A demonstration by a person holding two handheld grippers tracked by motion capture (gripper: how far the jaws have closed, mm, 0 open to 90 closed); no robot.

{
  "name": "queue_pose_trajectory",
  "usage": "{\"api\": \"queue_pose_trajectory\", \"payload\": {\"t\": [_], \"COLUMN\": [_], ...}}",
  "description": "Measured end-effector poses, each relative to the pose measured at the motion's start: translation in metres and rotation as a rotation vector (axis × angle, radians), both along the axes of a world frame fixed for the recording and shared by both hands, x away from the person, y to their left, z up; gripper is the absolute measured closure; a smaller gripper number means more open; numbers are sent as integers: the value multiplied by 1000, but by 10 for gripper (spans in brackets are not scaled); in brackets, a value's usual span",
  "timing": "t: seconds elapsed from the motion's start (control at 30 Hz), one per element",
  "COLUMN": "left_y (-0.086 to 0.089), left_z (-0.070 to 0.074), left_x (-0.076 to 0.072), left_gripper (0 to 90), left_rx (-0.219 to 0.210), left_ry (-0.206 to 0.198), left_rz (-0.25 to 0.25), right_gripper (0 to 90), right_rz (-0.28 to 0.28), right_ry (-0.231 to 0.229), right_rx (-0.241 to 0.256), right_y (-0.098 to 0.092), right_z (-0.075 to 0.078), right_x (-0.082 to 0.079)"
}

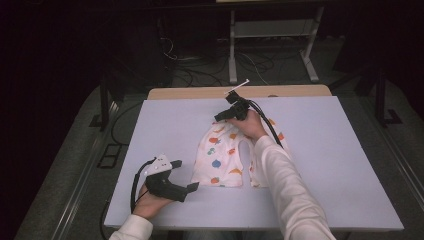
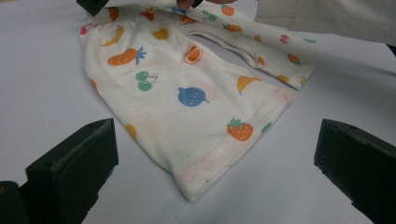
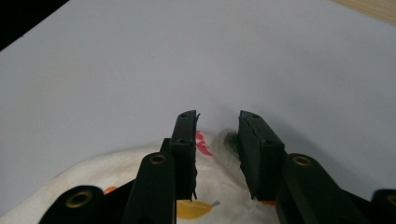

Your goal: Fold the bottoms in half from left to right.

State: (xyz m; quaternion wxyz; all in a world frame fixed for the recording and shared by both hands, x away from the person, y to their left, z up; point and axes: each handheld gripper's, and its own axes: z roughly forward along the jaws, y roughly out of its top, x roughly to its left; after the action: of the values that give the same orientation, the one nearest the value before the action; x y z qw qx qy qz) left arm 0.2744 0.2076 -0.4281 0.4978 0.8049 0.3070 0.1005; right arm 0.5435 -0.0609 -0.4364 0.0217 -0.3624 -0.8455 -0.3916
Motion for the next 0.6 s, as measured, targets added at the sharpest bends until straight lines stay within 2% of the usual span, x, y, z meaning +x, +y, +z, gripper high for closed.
{"api": "queue_pose_trajectory", "payload": {"t": [0.13,0.3,0.37,0.43,0.6], "left_y": [0,-1,-2,-3,-3], "left_z": [0,-1,-2,-3,-1], "left_x": [0,1,2,3,6], "left_gripper": [0,0,0,0,0], "left_rx": [0,5,9,13,-24], "left_ry": [1,4,11,19,54], "left_rz": [0,1,-3,0,22], "right_gripper": [712,795,864,879,884], "right_rz": [-22,-60,-70,-74,-80], "right_ry": [-8,3,16,18,17], "right_rx": [-26,-16,-15,-23,-38], "right_y": [4,3,2,2,0], "right_z": [-3,-4,-4,-3,4], "right_x": [0,2,2,1,-3]}}
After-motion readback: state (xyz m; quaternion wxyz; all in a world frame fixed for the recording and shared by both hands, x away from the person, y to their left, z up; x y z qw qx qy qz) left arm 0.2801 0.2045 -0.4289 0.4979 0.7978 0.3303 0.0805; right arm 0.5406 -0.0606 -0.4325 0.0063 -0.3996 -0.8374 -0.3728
